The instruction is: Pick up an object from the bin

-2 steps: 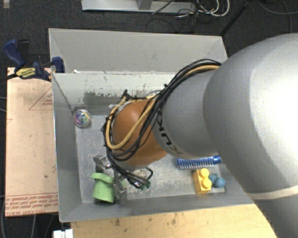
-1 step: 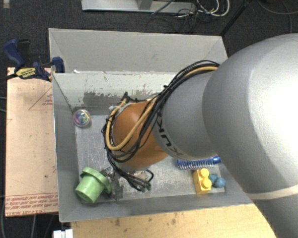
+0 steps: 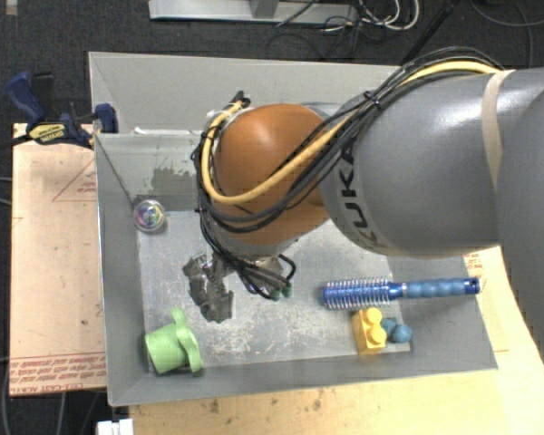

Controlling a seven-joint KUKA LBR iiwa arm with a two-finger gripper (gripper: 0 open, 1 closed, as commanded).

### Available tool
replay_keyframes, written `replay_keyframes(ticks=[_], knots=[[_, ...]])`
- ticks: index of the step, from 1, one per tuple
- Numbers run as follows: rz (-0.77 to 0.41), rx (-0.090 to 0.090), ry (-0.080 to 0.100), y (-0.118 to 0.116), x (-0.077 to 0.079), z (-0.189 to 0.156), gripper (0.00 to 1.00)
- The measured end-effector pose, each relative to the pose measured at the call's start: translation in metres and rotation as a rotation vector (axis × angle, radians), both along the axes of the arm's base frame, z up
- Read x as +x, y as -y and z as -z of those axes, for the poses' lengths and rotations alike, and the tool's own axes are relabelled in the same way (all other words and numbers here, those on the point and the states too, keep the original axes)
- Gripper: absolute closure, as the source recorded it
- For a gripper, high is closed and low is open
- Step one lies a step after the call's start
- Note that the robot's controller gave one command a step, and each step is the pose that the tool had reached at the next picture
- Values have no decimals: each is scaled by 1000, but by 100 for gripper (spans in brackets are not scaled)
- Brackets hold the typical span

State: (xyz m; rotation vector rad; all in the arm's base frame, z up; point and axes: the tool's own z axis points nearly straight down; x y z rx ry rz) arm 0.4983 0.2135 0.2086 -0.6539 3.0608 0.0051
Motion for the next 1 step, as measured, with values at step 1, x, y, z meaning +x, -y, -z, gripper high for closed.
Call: replay_keyframes(ticks=[1], knots=[[0,-4,-9,1,-2,4,0]])
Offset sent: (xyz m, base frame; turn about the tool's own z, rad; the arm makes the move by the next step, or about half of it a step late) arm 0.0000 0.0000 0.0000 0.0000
